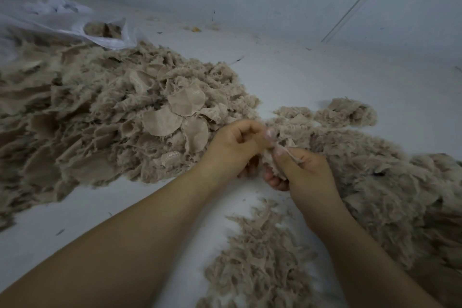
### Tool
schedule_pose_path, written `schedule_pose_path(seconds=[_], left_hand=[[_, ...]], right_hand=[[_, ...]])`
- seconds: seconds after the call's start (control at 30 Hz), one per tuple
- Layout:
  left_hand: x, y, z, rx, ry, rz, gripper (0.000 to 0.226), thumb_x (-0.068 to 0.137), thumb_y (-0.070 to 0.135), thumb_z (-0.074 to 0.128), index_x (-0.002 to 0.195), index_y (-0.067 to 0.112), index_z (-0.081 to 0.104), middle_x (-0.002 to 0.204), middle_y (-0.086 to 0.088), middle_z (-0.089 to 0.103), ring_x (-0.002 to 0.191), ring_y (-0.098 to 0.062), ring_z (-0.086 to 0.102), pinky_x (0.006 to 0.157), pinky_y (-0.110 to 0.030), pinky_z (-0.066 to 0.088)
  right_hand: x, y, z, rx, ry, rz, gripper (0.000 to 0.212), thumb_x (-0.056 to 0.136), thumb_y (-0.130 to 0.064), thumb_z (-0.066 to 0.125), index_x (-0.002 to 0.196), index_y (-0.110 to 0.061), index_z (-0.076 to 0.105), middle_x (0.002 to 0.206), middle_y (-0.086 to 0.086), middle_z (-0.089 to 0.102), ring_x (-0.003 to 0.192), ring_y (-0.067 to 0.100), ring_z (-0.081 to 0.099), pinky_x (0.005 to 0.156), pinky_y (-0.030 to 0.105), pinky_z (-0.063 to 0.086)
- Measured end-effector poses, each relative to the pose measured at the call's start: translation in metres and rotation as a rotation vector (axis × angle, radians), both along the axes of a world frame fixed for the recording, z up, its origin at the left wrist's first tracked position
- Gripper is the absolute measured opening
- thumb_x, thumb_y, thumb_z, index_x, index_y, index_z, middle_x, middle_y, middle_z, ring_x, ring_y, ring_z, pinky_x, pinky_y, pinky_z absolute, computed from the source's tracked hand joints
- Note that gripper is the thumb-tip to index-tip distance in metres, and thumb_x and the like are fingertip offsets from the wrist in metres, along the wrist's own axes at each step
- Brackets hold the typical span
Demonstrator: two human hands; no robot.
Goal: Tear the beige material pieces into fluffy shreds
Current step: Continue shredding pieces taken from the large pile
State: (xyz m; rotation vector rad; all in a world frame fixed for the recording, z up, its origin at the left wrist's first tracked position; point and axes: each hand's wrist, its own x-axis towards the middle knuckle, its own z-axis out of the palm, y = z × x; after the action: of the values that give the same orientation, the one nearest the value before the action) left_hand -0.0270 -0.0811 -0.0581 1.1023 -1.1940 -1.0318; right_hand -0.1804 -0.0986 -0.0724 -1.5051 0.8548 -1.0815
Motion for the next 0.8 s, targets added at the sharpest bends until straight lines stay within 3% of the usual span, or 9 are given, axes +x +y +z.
schedule_pose_path(seconds=[0.07,0.2,0.3,0.37,0.43,0.47,0.57,0.67,0.8], left_hand=[[0.0002,0.0023,0.0,-0.003,-0.024,-0.124,0.023,0.076,0.033,0.075,0.093,0.018,0.072,0.071,-0.017,0.063,0.048,-0.017,0.051,0.044,-0.022,0.041],[0.0052,0.0013,-0.002,0.048,-0.036,-0.127,0.013,0.073,0.02,0.078,0.081,0.011,0.072,0.058,-0.006,0.064,0.041,-0.014,0.056,0.038,-0.019,0.041],[0.0071,0.0041,-0.0009,0.07,-0.033,-0.182,0.02,0.076,0.013,0.078,0.09,0.007,0.066,0.059,-0.011,0.061,0.041,-0.019,0.057,0.04,-0.021,0.044],[0.0062,0.0061,-0.0008,0.07,-0.034,-0.247,0.028,0.077,0.015,0.078,0.096,0.006,0.06,0.063,-0.019,0.061,0.044,-0.025,0.058,0.044,-0.028,0.048],[0.0025,0.007,-0.0005,0.072,-0.073,-0.242,0.019,0.087,0.014,0.072,0.093,0.004,0.057,0.068,-0.032,0.06,0.047,-0.028,0.057,0.046,-0.033,0.045],[0.0012,0.0062,-0.0008,0.079,-0.089,-0.207,0.015,0.093,0.014,0.065,0.09,0.002,0.056,0.067,-0.035,0.06,0.046,-0.028,0.055,0.044,-0.032,0.042],[0.0013,0.0036,-0.0031,0.111,-0.079,-0.1,0.022,0.101,0.015,0.052,0.084,0.002,0.059,0.059,-0.025,0.059,0.037,-0.024,0.051,0.037,-0.024,0.037],[0.0022,0.0026,-0.0038,0.15,-0.024,-0.038,0.034,0.103,0.021,0.047,0.076,0.006,0.059,0.052,-0.016,0.057,0.031,-0.021,0.046,0.034,-0.021,0.033],[0.0021,0.0007,-0.0015,0.153,0.018,-0.068,0.037,0.1,0.04,0.049,0.082,0.009,0.059,0.055,-0.021,0.056,0.037,-0.024,0.048,0.036,-0.023,0.033]], right_hand=[[-0.0001,0.0015,0.0009,-0.002,0.005,0.02,0.044,0.093,-0.04,0.058,0.078,-0.002,0.073,0.061,0.008,0.066,0.054,0.015,0.058,0.051,0.021,0.047],[-0.0021,0.0019,0.0017,0.036,-0.019,0.0,0.048,0.1,-0.036,0.053,0.087,0.006,0.072,0.07,0.025,0.067,0.058,0.025,0.059,0.054,0.028,0.049],[-0.0021,0.0002,0.0013,0.031,0.015,-0.032,0.065,0.093,-0.049,0.051,0.087,0.013,0.068,0.073,0.038,0.063,0.06,0.042,0.06,0.055,0.041,0.053],[-0.0005,0.0004,0.0021,0.007,0.052,-0.058,0.08,0.087,-0.057,0.05,0.084,0.022,0.061,0.072,0.045,0.055,0.058,0.049,0.056,0.051,0.036,0.052],[0.0004,0.002,0.0036,0.007,0.035,-0.07,0.079,0.085,-0.059,0.05,0.077,0.019,0.062,0.067,0.041,0.058,0.052,0.042,0.056,0.048,0.026,0.049],[0.0009,0.0024,0.0039,0.019,0.01,-0.059,0.072,0.086,-0.056,0.052,0.072,0.013,0.065,0.062,0.031,0.062,0.049,0.031,0.058,0.048,0.023,0.048],[0.0014,0.001,0.0013,0.019,0.003,-0.031,0.038,0.089,-0.036,0.063,0.068,-0.004,0.069,0.055,0.004,0.066,0.049,0.008,0.059,0.05,0.017,0.048],[0.0007,-0.0039,-0.0025,0.056,0.006,-0.053,0.029,0.095,-0.02,0.065,0.068,-0.012,0.069,0.054,0.001,0.065,0.047,0.005,0.057,0.048,0.016,0.047],[-0.0011,-0.0041,-0.0033,0.079,0.01,-0.058,0.029,0.096,-0.023,0.064,0.071,-0.008,0.068,0.055,0.002,0.064,0.048,0.008,0.055,0.049,0.018,0.046]])
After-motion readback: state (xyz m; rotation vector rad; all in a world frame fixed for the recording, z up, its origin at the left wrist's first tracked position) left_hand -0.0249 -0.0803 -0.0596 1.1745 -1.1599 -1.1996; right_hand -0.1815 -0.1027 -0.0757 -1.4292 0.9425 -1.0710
